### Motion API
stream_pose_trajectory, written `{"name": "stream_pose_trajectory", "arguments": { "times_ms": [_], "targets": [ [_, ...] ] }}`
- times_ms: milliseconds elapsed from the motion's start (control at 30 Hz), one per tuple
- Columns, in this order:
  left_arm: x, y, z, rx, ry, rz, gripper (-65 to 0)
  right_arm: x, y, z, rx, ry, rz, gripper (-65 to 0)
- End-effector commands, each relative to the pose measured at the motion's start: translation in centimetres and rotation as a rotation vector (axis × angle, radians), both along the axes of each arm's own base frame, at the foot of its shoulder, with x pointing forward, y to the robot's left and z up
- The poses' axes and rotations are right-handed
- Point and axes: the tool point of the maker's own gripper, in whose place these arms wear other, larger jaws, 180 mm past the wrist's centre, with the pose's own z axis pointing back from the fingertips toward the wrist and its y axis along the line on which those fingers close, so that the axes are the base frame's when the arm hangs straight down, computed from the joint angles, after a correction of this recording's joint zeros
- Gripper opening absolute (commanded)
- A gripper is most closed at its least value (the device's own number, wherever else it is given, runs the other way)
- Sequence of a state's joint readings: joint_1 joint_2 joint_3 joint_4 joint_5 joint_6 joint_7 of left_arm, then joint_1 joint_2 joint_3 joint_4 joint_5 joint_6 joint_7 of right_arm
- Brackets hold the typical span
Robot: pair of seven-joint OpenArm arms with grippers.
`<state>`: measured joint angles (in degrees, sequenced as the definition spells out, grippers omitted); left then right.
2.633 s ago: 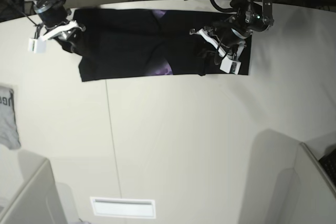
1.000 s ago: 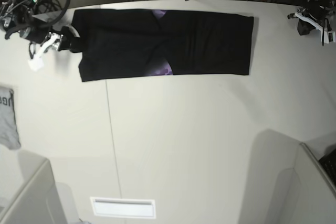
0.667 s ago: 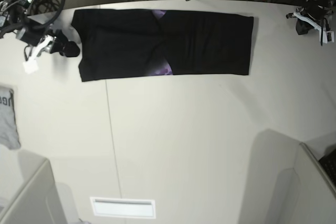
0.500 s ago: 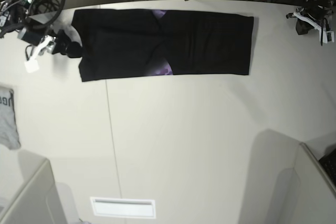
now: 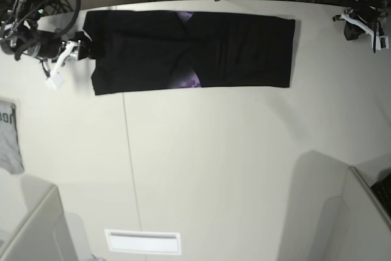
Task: Fold the T-shirt properly
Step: 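Grasp the shirt end near the right gripper and tuck it inward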
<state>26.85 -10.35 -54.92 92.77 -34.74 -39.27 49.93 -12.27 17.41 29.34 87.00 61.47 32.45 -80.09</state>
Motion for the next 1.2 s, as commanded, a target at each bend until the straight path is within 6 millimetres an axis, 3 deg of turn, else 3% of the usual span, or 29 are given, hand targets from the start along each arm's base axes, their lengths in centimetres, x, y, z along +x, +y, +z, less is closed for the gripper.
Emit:
{"name": "stream_pose_trajectory", "arguments": {
  "times_ms": [0, 200, 367, 467, 533, 700, 800, 867, 900, 1000, 1167],
  "targets": [
    [0.5, 0.4, 1.0, 0.018, -0.033, -0.014, -65.0, 0.7, -0.4, 0.8, -0.012, -0.042, 0.019, -24.8],
    [0.5, 0.4, 1.0, 0.019, -0.032, -0.015, -65.0, 0.8, -0.4, 0.0, 0.052, -0.018, -0.017, -24.8],
    [0.5, 0.4, 1.0, 0.019, -0.032, -0.015, -65.0, 1.8, 0.8, 4.4, 0.222, -0.163, -0.047, -25.1],
    [0.5, 0.4, 1.0, 0.019, -0.032, -0.015, -65.0, 1.5, 2.6, 6.4, 0.248, -0.163, -0.027, -30.8],
    [0.5, 0.4, 1.0, 0.019, -0.032, -0.015, -65.0, 1.4, 4.2, 7.1, 0.271, -0.158, -0.030, -33.8],
    [0.5, 0.4, 1.0, 0.019, -0.032, -0.013, -65.0, 1.6, 5.1, 7.8, 0.283, -0.179, -0.023, -41.1],
    [0.5, 0.4, 1.0, 0.018, -0.031, -0.012, -65.0, 1.4, 5.5, 7.0, 0.320, -0.152, -0.057, -50.9],
    [0.5, 0.4, 1.0, 0.018, -0.031, -0.012, -65.0, 0.9, 5.3, 5.7, 0.339, -0.103, -0.079, -62.6],
    [0.5, 0.4, 1.0, 0.018, -0.031, -0.012, -65.0, 0.8, 5.0, 5.0, 0.348, -0.077, -0.095, -65.0],
    [0.5, 0.4, 1.0, 0.018, -0.031, -0.012, -65.0, 0.7, 4.4, 3.2, 0.378, -0.011, -0.144, -65.0],
    [0.5, 0.4, 1.0, 0.018, -0.031, -0.012, -65.0, -0.4, 2.3, 0.1, 0.275, 0.091, -0.164, -65.0]
  ]
}}
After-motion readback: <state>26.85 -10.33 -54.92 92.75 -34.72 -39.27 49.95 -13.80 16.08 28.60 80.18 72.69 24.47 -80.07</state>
